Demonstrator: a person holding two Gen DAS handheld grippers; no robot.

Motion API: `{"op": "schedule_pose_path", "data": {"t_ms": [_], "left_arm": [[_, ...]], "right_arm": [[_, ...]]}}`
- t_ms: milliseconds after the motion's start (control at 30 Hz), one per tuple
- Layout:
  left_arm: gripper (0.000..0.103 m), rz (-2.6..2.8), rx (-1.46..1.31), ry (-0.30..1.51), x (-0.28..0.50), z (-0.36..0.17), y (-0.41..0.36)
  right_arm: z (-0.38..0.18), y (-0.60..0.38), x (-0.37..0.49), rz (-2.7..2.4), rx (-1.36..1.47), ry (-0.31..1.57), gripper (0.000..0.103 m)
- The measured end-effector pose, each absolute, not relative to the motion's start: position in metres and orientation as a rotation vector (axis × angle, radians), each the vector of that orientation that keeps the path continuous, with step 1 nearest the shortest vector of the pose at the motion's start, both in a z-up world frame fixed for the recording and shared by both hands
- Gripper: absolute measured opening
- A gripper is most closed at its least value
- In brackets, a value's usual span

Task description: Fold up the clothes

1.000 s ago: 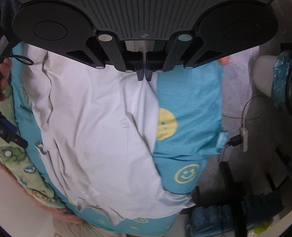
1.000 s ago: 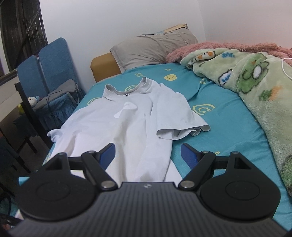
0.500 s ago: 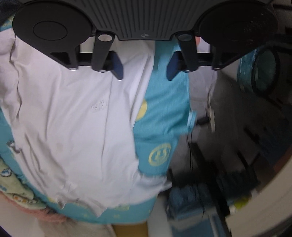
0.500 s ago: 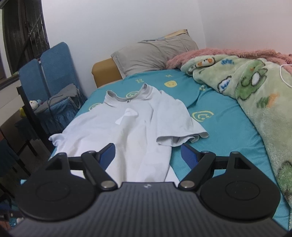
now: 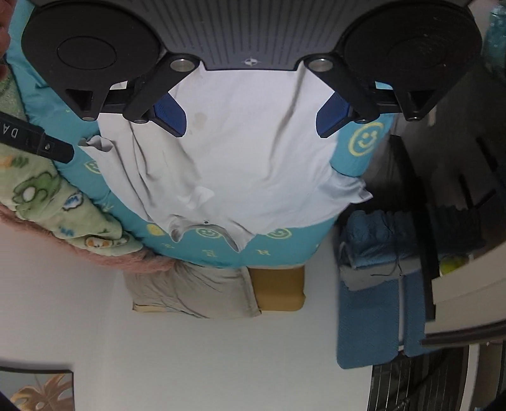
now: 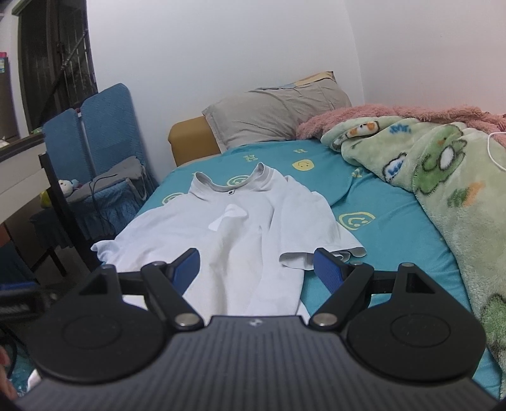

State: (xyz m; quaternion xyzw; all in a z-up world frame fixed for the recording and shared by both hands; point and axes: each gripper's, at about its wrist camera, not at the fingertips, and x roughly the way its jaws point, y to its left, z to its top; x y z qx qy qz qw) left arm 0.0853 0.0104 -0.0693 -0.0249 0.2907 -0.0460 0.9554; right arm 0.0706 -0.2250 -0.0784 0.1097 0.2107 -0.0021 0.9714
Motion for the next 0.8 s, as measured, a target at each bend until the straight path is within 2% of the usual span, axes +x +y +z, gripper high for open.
{"op": "schedule_pose_path", "data": {"t_ms": [200,400,567,633,767,800], "left_arm": [[0.093,-0.083,-0.154,0.607,0.087,-0.08,0.041],[0.094,-0.053,-0.292,0.647,0.098,-0.089,0.064],[0.094,-0.033,-0.381,0.689,0.113,-0.105,0.073],[0.094,-0.028,-0.413,0.705,0.119,-0.112,0.074],[0.094,-0.023,-0.424,0.712,0.126,-0.122,0.073],[0.094,-0.024,-0.424,0.711,0.127,-0.124,0.072]], "right_arm": [[-0.088,-0.235,0.086,0.005,0.333,0.431,0.08],[-0.126,-0.291,0.146,-0.11,0.616,0.53,0.08],[-0.169,-0.345,0.172,-0.24,0.888,0.521,0.082],[-0.185,-0.357,0.18,-0.252,0.979,0.527,0.078],[-0.2,-0.358,0.203,-0.222,0.984,0.52,0.072],[-0.2,-0.356,0.212,-0.214,0.957,0.525,0.062]]}}
